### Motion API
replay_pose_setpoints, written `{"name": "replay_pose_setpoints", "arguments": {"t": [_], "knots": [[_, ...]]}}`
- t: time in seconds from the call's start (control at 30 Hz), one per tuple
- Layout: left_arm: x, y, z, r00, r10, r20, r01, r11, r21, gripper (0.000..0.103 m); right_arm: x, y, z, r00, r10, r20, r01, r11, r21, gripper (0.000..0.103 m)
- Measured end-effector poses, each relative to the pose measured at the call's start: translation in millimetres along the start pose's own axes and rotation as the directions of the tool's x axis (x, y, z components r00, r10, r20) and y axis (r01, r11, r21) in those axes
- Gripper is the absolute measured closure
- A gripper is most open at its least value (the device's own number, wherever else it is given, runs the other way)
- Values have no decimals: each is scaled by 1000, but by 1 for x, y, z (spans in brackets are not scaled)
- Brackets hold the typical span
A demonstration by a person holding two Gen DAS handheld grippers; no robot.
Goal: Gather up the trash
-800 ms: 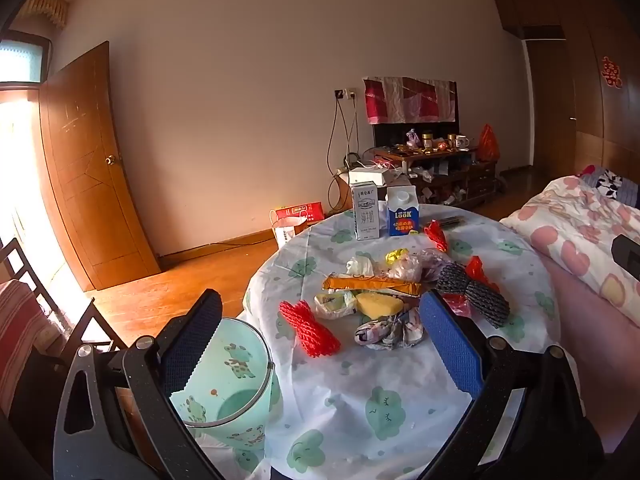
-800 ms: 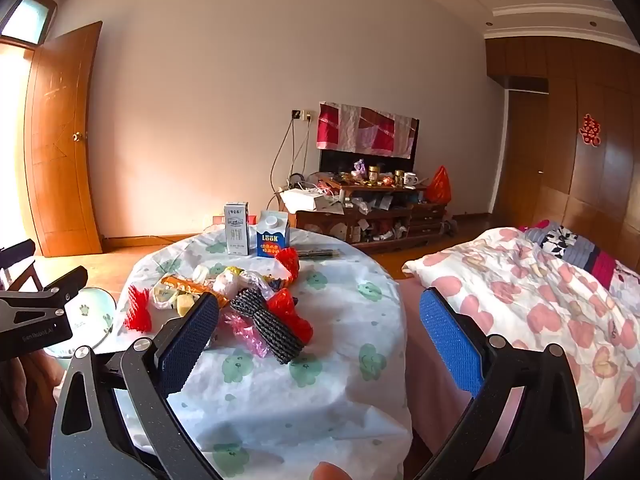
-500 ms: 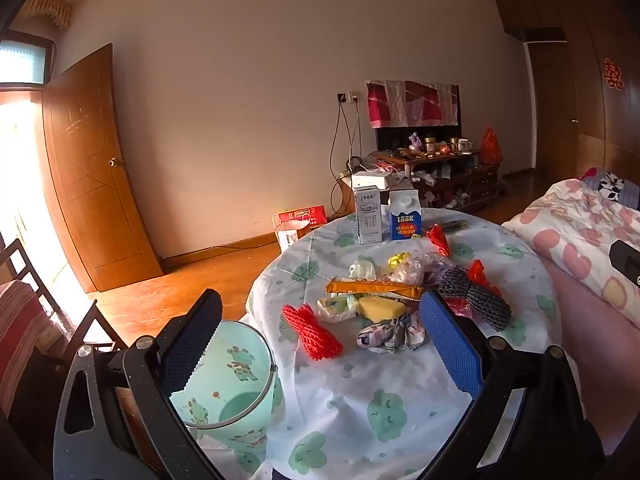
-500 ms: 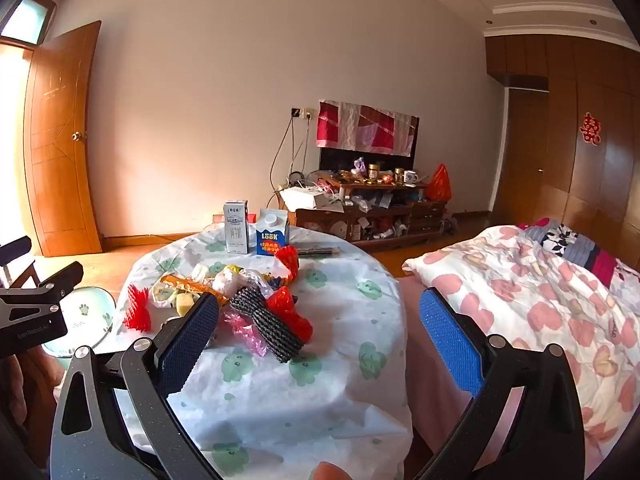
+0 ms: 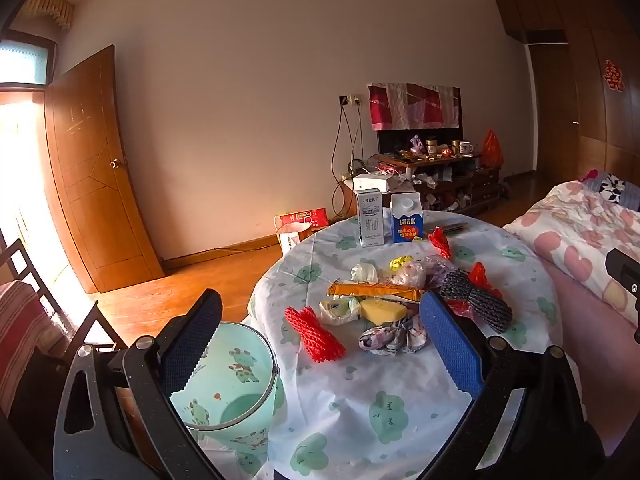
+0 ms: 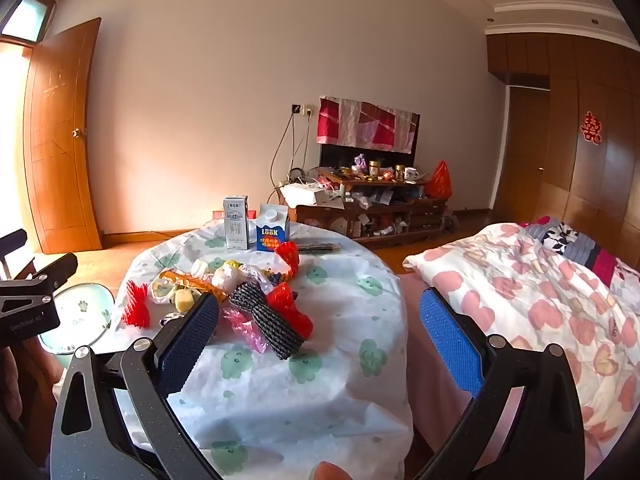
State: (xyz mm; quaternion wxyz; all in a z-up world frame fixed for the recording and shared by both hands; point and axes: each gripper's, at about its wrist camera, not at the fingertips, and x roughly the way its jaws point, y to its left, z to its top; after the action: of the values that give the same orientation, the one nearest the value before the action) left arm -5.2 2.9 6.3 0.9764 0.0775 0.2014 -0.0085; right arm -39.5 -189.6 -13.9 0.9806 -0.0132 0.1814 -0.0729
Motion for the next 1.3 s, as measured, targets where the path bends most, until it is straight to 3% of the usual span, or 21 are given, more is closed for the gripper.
{"name": "replay_pose_setpoints", "arguments": {"t": [1.3], "knots": [[1, 4, -1, 1000, 6, 1, -6, 1000, 1, 6, 4, 4, 1, 1000, -1, -14, 1, 1000, -14, 5]]}}
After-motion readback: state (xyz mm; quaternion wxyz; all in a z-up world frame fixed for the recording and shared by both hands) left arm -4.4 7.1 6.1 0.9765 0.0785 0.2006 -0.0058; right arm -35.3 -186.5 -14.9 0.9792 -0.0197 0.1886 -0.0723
